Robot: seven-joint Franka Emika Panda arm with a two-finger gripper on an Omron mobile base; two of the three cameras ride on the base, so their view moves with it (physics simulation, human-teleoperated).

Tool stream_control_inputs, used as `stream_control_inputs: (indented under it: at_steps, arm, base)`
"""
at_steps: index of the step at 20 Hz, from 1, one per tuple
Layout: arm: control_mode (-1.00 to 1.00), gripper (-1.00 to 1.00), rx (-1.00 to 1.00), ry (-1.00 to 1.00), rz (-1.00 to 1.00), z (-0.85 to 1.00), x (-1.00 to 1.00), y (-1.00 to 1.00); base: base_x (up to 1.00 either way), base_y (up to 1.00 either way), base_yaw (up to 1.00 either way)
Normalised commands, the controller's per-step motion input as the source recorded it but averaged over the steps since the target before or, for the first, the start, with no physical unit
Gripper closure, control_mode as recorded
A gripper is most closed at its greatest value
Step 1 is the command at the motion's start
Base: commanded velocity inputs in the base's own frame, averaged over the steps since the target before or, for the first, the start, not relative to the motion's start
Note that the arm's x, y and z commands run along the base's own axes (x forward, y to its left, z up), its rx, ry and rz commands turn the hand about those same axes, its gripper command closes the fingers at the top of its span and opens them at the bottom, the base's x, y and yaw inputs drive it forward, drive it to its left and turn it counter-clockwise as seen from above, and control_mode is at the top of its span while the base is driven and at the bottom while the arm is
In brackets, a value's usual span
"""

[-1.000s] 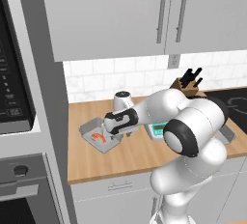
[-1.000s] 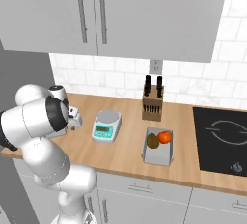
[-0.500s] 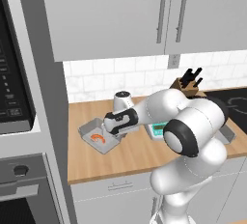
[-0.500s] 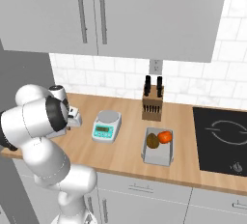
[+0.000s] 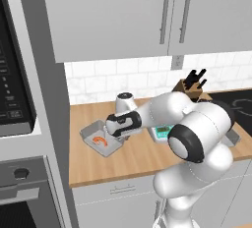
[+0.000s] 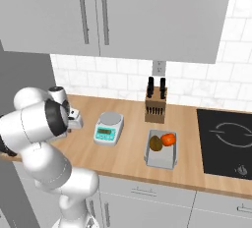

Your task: Take the meat container that has the shrimp and place it on the second highest rack of the freezer. Then take the vegetable container that has the avocado and squash and place it on the highest rack of the freezer.

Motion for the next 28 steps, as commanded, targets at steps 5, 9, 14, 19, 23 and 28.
stream_control_inputs:
  at_steps: [5, 9, 14, 19, 23, 28]
  arm:
    - [-1.00, 1.00, 0.00, -0.05, 0.00, 0.25, -0.36, -0.16]
    - [-1.00, 1.00, 0.03, -0.07, 0.00, 0.53, -0.51, -0.31]
    - [-1.00, 1.00, 0.01, 0.00, 0.00, 0.84, -0.28, -0.42]
    - [-1.00, 1.00, 0.04, 0.00, 0.00, 0.58, -0.35, -0.59]
    - [-1.00, 1.00, 0.05, 0.00, 0.00, 0.15, -0.50, -0.66]
    - [-1.00, 1.00, 0.05, -0.01, 0.00, 0.21, -0.56, -0.70]
  base:
    - [0.00, 0.00, 0.00]
    - [0.00, 0.00, 0.00]
    - [0.00, 0.00, 0.00]
    - [0.00, 0.00, 0.00]
    - [0.00, 0.00, 0.00]
    - [0.00, 0.00, 0.00]
